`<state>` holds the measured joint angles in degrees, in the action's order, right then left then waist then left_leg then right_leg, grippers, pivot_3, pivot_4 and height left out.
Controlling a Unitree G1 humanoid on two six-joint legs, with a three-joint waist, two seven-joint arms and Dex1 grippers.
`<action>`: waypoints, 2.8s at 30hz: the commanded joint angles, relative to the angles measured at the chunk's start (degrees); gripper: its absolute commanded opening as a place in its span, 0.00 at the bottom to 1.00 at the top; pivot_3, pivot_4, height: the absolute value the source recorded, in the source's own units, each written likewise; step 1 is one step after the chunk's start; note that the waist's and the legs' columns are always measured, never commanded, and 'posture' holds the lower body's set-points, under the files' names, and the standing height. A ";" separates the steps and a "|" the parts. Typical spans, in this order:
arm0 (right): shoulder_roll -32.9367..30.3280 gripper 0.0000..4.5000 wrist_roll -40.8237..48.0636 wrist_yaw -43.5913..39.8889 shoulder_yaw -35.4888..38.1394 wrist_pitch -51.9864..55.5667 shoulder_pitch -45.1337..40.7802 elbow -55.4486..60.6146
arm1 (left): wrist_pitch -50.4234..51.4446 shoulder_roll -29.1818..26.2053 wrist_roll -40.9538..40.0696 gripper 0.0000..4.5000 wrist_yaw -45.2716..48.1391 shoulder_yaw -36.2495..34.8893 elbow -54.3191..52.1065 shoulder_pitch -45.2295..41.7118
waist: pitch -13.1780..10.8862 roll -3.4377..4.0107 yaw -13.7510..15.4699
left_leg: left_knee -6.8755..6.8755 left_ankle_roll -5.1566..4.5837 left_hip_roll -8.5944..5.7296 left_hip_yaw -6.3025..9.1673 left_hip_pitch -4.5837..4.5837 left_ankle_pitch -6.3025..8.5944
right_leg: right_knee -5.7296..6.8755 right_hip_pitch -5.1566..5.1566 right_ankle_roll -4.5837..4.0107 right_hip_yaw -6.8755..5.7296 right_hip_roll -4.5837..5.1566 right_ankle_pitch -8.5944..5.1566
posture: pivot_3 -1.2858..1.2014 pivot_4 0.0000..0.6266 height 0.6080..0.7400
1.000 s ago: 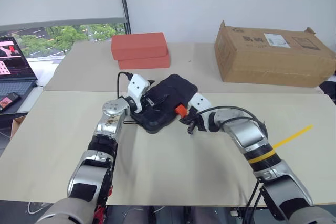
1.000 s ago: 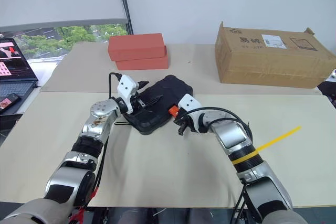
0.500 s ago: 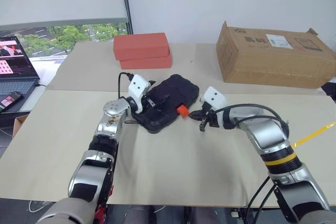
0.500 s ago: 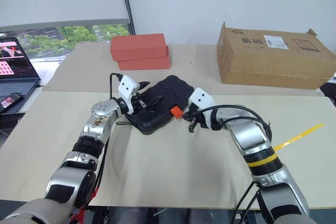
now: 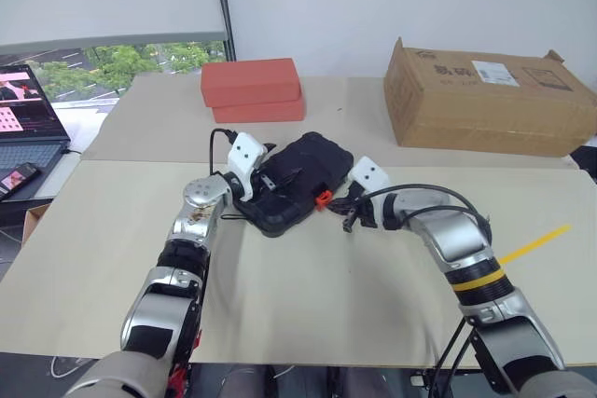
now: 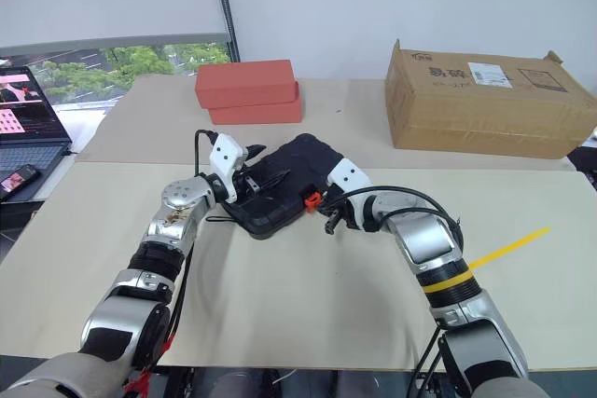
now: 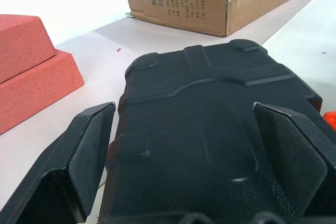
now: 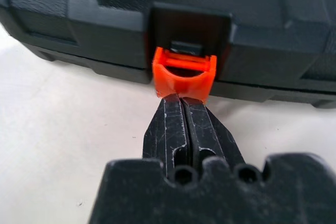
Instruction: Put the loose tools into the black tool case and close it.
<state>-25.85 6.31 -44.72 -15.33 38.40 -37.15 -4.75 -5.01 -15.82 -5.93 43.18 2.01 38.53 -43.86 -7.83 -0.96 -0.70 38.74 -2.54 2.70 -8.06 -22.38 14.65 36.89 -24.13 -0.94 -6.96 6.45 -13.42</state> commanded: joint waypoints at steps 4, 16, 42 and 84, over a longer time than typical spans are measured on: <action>2.34 0.00 -0.17 1.11 1.66 -3.02 -3.59 0.06 | 1.68 0.48 1.23 1.00 0.47 1.63 1.78 3.25 | 0.00 0.01 -0.25 | 0.00 0.04 0.00 -0.02 0.01 -0.02 | 0.02 0.00 0.00 0.02 0.00 0.00 | 0.52 0.24 0.78; 4.75 0.00 1.32 0.91 2.02 -1.20 -3.66 3.22 | 2.13 0.84 1.36 1.00 0.34 1.56 1.27 3.93 | 0.01 0.01 -0.93 | 0.00 0.04 0.04 -0.03 0.06 -0.02 | 0.11 -0.03 -0.01 0.06 -0.02 0.00 | 0.52 0.24 0.78; 9.51 0.00 0.16 3.05 3.19 -4.09 -6.89 0.50 | 4.26 1.42 1.60 1.00 0.84 2.36 -0.86 5.88 | 0.10 0.10 -0.26 | 0.00 0.26 -0.06 -0.08 0.06 -0.11 | 0.04 0.02 0.03 0.07 0.08 -0.02 | 0.52 0.24 0.78; -8.98 0.99 15.84 -16.46 30.97 -43.01 31.75 -9.30 | 11.72 -17.24 -13.89 1.00 6.53 -13.05 -41.56 49.63 | -0.19 0.21 0.89 | -0.16 -0.04 0.14 0.00 0.05 0.23 | -0.19 -0.06 0.26 0.14 0.25 -0.23 | 0.52 0.24 0.78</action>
<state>-33.85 21.25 -60.74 14.25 -3.01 -5.27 -14.14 7.36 -32.31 -20.29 49.55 -11.32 -1.59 5.70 -8.02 -0.75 0.18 38.58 -2.58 2.84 -8.07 -22.33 14.88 36.71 -24.19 -0.68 -6.82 6.71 -13.66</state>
